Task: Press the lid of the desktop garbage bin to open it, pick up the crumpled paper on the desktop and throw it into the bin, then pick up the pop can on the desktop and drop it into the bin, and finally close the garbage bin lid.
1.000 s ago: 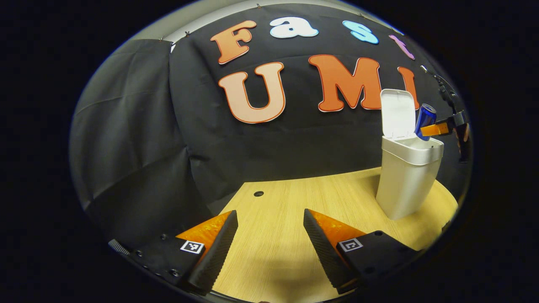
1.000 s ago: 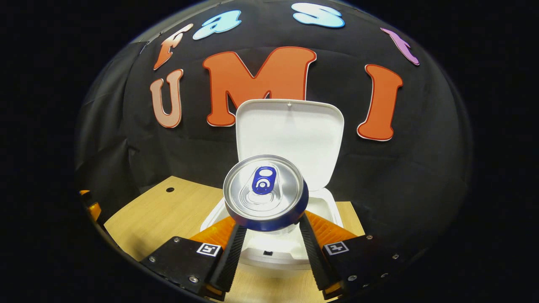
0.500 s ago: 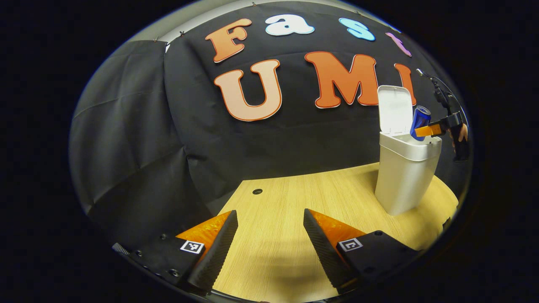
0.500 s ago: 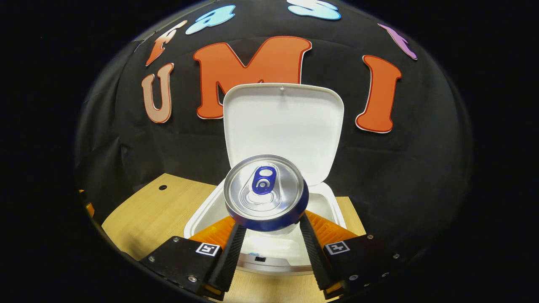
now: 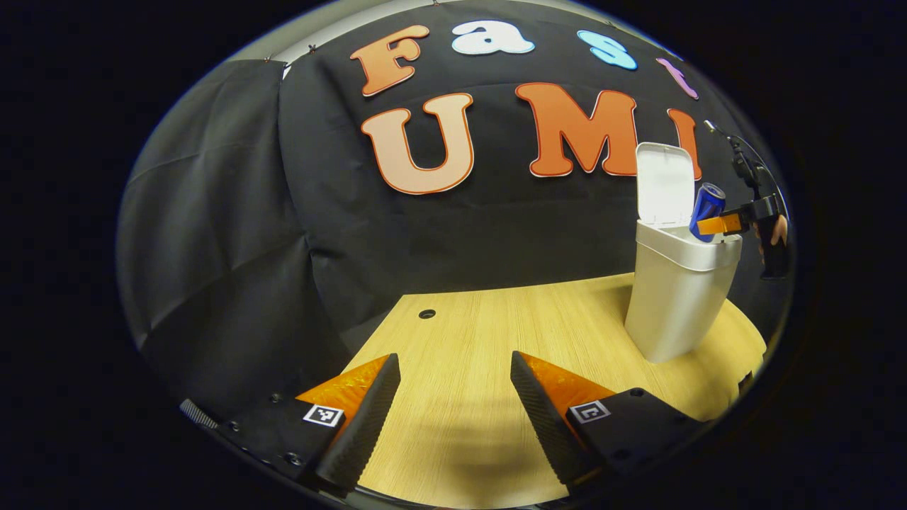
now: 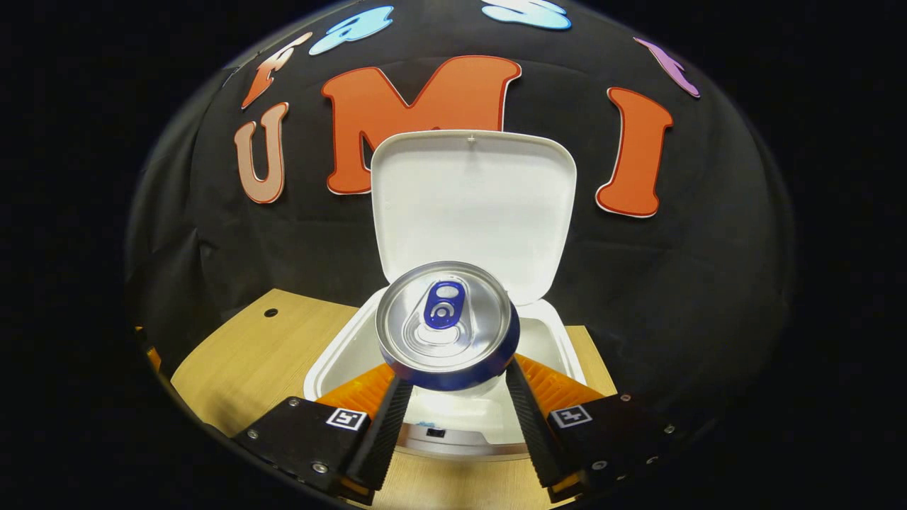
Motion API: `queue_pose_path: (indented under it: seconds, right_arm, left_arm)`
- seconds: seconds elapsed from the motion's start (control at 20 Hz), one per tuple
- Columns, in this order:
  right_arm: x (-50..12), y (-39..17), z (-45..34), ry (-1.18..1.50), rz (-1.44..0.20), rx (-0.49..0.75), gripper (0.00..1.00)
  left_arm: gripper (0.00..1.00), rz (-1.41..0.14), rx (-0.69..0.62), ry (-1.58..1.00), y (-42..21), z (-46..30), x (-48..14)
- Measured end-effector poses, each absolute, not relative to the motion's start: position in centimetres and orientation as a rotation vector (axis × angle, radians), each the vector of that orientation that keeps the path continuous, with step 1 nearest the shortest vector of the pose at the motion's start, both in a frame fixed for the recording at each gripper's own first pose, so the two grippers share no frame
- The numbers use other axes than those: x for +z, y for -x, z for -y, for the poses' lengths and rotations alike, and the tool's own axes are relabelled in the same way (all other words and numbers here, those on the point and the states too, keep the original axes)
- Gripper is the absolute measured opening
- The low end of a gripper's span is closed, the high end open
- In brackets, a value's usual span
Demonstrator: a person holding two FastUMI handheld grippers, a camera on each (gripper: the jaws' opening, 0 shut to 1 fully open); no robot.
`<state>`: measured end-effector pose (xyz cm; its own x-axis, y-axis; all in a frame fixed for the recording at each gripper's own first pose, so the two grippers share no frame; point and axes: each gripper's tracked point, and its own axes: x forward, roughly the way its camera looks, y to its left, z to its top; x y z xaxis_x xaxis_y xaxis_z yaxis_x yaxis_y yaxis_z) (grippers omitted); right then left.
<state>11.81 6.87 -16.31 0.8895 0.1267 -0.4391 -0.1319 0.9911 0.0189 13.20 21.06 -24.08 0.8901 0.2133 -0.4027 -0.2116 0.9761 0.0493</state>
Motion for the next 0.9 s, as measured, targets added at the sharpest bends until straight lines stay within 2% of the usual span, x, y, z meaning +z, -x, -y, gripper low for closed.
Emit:
queue_pose_path:
  seconds: [0.35, 0.4, 0.45, 0.9]
  right_arm:
    - [-16.2, -11.7, -6.9, 0.003, -0.457, 0.132, 0.80]
    - [-16.2, -11.7, -6.9, 0.004, -0.458, 0.132, 0.75]
    - [-16.2, -11.7, -7.0, 0.006, -0.458, 0.132, 0.80]
    - [-14.9, -12.0, -7.0, 0.028, -0.432, 0.132, 0.82]
  left_arm:
    - [1.00, -0.428, 0.220, 0.030, -13.1, -20.8, -24.9]
    - [1.00, -0.429, 0.220, 0.033, -13.1, -20.9, -25.0]
    - [1.00, -0.431, 0.220, 0.037, -13.1, -20.8, -25.1]
    - [1.00, -0.439, 0.221, 0.052, -12.9, -20.8, -25.6]
